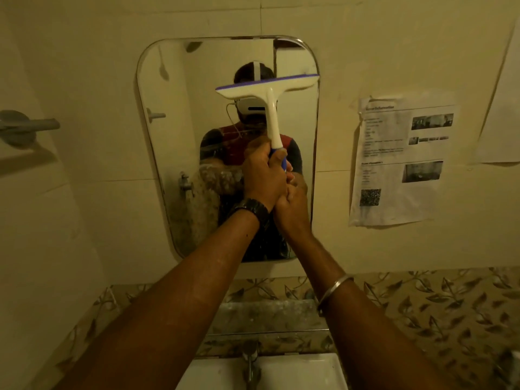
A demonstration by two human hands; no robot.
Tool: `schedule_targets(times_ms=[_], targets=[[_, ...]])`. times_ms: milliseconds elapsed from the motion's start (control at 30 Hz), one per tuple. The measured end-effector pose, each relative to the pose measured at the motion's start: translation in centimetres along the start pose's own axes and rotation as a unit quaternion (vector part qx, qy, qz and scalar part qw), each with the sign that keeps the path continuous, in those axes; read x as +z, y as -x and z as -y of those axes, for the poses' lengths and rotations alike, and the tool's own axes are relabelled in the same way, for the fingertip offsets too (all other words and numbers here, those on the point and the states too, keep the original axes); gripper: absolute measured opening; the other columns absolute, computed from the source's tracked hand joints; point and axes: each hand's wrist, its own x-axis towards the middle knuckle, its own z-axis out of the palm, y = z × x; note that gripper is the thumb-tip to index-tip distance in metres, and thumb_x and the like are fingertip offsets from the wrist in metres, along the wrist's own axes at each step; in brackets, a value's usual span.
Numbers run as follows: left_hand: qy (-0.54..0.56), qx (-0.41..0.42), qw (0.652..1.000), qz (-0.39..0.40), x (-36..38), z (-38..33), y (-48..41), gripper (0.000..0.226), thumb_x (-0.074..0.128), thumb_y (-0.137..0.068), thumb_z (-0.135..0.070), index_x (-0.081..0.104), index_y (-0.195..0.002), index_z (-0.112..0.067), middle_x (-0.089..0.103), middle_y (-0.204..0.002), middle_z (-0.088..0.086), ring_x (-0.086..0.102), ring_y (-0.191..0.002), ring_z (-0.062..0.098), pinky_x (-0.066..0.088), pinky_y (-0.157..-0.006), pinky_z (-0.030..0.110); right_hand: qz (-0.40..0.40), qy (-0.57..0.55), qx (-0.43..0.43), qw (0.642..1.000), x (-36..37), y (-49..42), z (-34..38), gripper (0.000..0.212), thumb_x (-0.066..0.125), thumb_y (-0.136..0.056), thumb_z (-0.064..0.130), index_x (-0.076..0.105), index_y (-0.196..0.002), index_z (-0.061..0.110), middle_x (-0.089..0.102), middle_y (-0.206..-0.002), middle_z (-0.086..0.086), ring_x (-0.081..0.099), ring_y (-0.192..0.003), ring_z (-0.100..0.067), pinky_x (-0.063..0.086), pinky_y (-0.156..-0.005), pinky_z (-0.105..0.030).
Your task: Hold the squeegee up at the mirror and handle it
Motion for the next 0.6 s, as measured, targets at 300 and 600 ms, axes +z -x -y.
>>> schedule_targets(times_ms=[300, 600], targets=[[-0.002, -0.071, 0.996, 0.045, -0.9, 4.2, 6.1, 0.015, 0.06, -0.103, -0.023, 0.067, -0.106, -0.01, 0.072, -0.088, 0.011, 0.072, -0.071, 0.019, 0.066, -0.07, 0.042, -0.004, 0.03, 0.115, 0.993, 0.9, 6.5, -4.4, 0.035, 0.049, -0.107, 0.021, 0.064, -0.077, 0.01, 0.067, -0.07, -0.009, 0.063, -0.062, -0.019, 0.048, -0.054, -0.03], [0.016, -0.006, 0.998, 0.058, -1.3, -0.6, 4.0, 0.027, 0.058, -0.1, -0.041, 0.065, -0.103, -0.015, 0.072, -0.098, 0.01, 0.074, -0.086, 0.028, 0.065, -0.075, 0.052, -0.018, -0.024, 0.001, 1.0, -0.8, 5.2, 0.8, 0.033, 0.043, -0.109, 0.021, 0.064, -0.085, 0.015, 0.069, -0.078, -0.005, 0.064, -0.071, -0.033, 0.055, -0.063, -0.045]])
